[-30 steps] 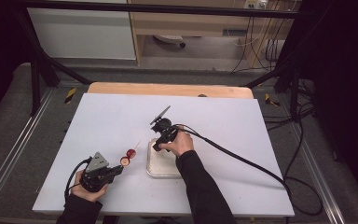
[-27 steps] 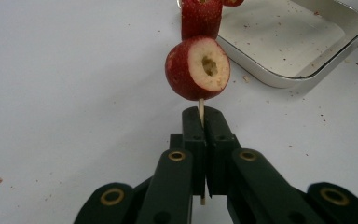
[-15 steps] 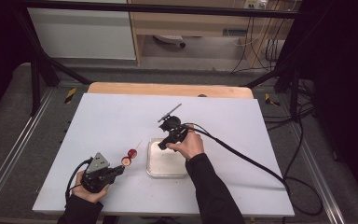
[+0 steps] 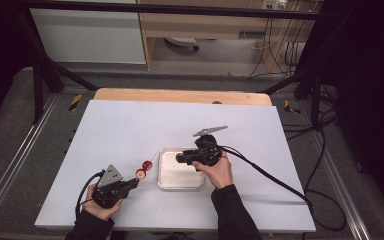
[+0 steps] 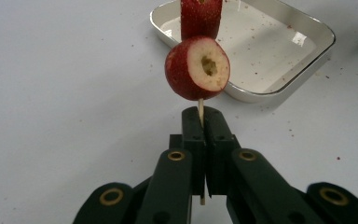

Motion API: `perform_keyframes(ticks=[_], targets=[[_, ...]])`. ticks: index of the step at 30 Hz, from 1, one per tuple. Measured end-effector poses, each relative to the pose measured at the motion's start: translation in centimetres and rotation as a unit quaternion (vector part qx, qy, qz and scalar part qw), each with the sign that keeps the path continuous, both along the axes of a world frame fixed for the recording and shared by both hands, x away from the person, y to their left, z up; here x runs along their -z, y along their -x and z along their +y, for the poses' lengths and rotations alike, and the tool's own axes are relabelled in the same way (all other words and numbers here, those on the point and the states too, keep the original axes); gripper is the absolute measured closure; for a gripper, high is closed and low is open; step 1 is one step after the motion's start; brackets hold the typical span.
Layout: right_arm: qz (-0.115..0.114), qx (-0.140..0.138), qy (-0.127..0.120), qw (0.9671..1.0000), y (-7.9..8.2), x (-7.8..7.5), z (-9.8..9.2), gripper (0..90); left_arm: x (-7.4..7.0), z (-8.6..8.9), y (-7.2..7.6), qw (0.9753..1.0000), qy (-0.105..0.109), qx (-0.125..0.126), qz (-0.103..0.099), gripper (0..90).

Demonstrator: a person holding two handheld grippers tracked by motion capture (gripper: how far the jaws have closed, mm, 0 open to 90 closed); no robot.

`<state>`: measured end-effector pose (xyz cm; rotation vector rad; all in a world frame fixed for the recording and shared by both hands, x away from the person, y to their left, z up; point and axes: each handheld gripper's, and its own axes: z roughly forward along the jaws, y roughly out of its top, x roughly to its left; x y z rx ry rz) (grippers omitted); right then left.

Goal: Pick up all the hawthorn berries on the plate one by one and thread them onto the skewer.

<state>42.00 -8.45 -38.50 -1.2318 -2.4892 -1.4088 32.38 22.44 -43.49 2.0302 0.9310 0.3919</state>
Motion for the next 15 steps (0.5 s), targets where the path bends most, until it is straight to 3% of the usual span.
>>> perform_keyframes(ticks=[3, 6, 10, 15], targets=[[-0.010, 0.022, -0.045, 0.9987, 0.8, 0.6, -0.7, 62.5, 0.0, -0.4, 0.1, 1.0000, 0.004, -0.003, -0.004, 88.2], [-0.024, 0.045, -0.086, 0.9949, 1.3, 1.2, -1.1, 62.5, -0.1, -0.8, 0.3, 0.9999, 0.009, -0.005, -0.007, 88.2], [-0.033, 0.073, -0.144, 0.9864, 1.7, 1.8, -1.7, 62.5, -0.1, -1.2, 0.5, 0.9997, 0.019, -0.009, -0.010, 88.1], [-0.052, 0.097, -0.193, 0.9750, 2.2, 2.5, -2.0, 62.5, 0.0, -1.6, 0.6, 0.9993, 0.033, -0.016, -0.010, 88.1]])
